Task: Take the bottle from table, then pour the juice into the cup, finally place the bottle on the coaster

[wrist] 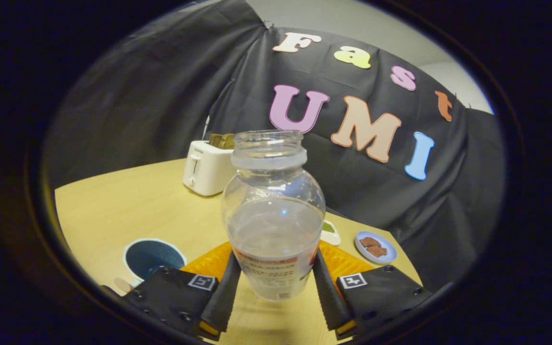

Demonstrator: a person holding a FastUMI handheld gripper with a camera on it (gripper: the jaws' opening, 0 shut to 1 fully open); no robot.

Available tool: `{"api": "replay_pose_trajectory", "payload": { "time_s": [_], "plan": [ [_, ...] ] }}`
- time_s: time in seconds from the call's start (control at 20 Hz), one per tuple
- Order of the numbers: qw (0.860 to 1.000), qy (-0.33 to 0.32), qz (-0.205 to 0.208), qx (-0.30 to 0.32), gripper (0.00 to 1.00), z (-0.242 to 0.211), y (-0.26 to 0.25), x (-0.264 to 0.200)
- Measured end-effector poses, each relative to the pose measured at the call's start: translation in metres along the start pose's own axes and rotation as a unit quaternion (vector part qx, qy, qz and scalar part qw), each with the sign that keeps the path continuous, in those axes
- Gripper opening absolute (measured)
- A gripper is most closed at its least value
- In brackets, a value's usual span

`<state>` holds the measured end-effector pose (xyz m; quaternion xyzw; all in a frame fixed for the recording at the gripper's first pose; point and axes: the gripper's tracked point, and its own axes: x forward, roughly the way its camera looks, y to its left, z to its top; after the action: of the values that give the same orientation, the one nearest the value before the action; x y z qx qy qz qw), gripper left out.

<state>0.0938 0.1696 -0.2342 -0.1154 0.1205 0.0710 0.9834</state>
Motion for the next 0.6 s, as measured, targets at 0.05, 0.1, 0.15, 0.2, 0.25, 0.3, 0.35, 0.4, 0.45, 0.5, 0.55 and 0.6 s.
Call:
{"api": "replay_pose_trajectory", "payload": {
  "time_s": [0.05,0.1,0.15,0.2,0.25,0.3,0.35,0.4,0.45,0.5,0.55,0.6],
  "plan": [
    [1.0,-0.005,0.004,0.008,0.78,0.003,-0.002,0.005],
    [1.0,-0.009,0.006,0.014,0.78,0.003,-0.001,0.01],
    [1.0,-0.014,0.008,0.017,0.78,0.005,-0.003,0.015],
    [1.0,-0.018,0.011,0.023,0.78,0.006,-0.003,0.021],
    [0.999,-0.021,0.014,0.029,0.78,0.006,-0.002,0.026],
    [0.999,-0.026,0.017,0.038,0.78,0.005,-0.001,0.031],
    [0.998,-0.028,0.021,0.045,0.78,0.005,0.0,0.036],
    [0.998,-0.03,0.022,0.049,0.78,0.004,-0.001,0.041],
    [0.998,-0.032,0.02,0.055,0.78,0.004,-0.003,0.045],
    [0.997,-0.034,0.021,0.061,0.78,0.004,-0.003,0.049],
    [0.997,-0.034,0.022,0.069,0.78,0.004,-0.003,0.053],
    [0.996,-0.034,0.023,0.078,0.78,0.003,-0.004,0.057]
  ]
}}
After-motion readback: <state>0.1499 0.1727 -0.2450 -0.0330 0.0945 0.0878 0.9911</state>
